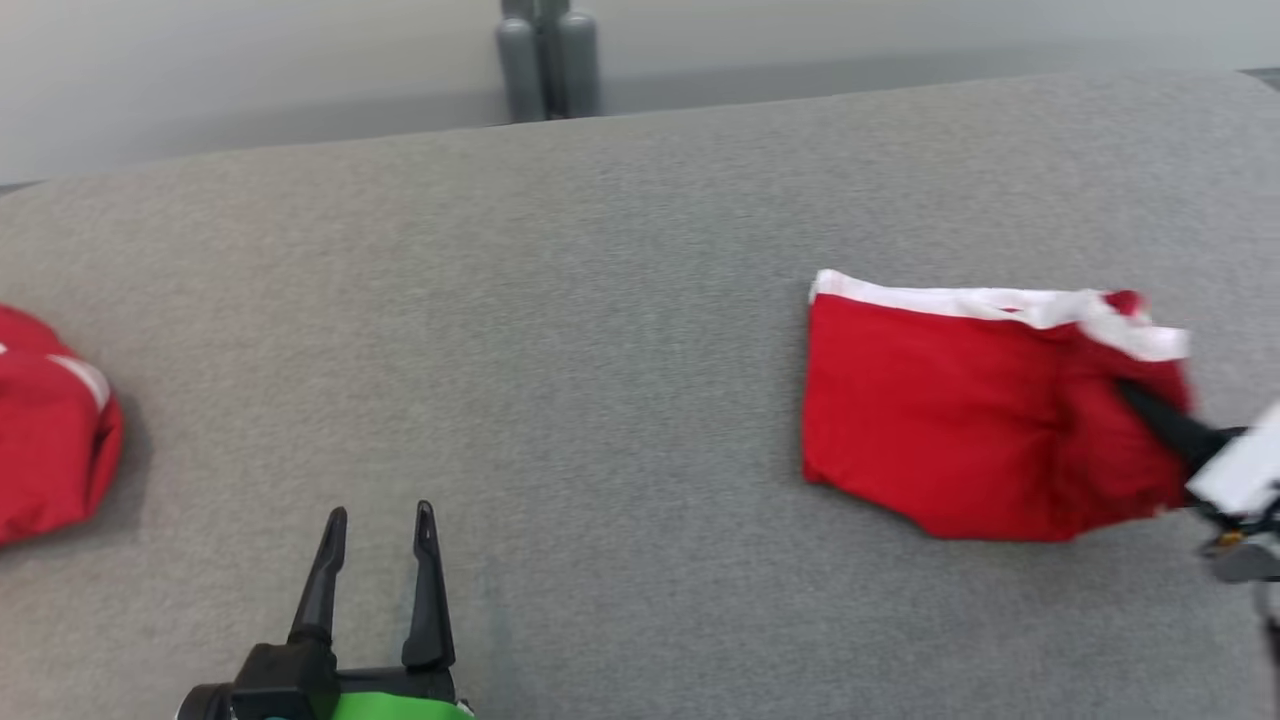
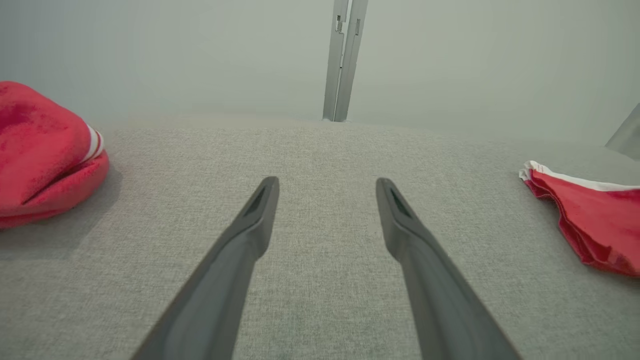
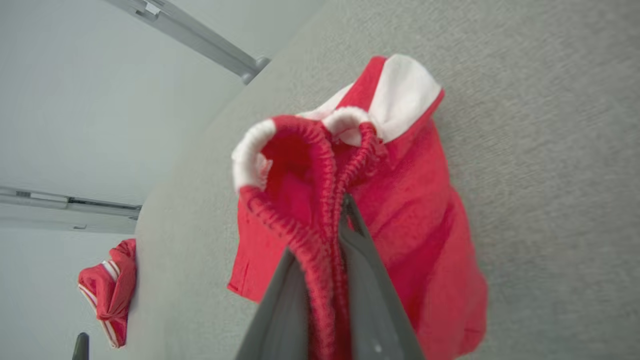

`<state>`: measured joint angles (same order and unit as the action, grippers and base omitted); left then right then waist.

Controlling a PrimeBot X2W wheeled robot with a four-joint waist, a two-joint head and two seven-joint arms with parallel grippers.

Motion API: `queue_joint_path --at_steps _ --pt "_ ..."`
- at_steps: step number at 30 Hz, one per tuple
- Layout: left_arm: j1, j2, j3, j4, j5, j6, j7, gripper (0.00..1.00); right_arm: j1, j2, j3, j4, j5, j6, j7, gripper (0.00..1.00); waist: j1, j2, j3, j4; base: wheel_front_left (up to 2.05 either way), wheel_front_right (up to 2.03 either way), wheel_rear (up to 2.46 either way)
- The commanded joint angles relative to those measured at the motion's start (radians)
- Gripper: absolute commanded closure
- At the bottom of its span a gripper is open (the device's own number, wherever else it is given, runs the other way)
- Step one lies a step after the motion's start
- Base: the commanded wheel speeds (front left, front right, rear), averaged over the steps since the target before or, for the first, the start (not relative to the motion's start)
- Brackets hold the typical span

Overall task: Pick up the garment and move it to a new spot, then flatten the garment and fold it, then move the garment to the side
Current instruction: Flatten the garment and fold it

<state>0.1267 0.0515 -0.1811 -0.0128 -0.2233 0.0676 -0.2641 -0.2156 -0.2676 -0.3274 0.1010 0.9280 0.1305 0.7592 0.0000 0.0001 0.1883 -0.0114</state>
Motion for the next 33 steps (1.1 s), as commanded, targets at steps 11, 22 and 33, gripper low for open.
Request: queue_joint_path --at_steps 11,22,33 --pt "0.011 0.004 -0.011 0.085 0.065 -0.035 0.000 0.00 -0.135 0.218 0.215 0.096 -0.064 0.001 -0.140 1.00 0.0000 -0.0001 -0.048 -0.063 0.49 0.49 0.49" --pt "0.012 0.003 -0.052 0.136 0.071 -0.057 0.000 0.00 -0.322 0.216 0.523 0.423 0.049 0.001 -0.378 1.00 0.0000 -0.0001 -0.072 -0.047 0.00 0.00 0.00" --pt "-0.001 0.001 -0.069 0.132 0.058 -0.049 0.000 0.00 -0.422 0.216 0.731 0.582 0.185 0.001 -0.500 1.00 0.0000 -0.0001 -0.069 -0.014 0.00 0.00 0.00"
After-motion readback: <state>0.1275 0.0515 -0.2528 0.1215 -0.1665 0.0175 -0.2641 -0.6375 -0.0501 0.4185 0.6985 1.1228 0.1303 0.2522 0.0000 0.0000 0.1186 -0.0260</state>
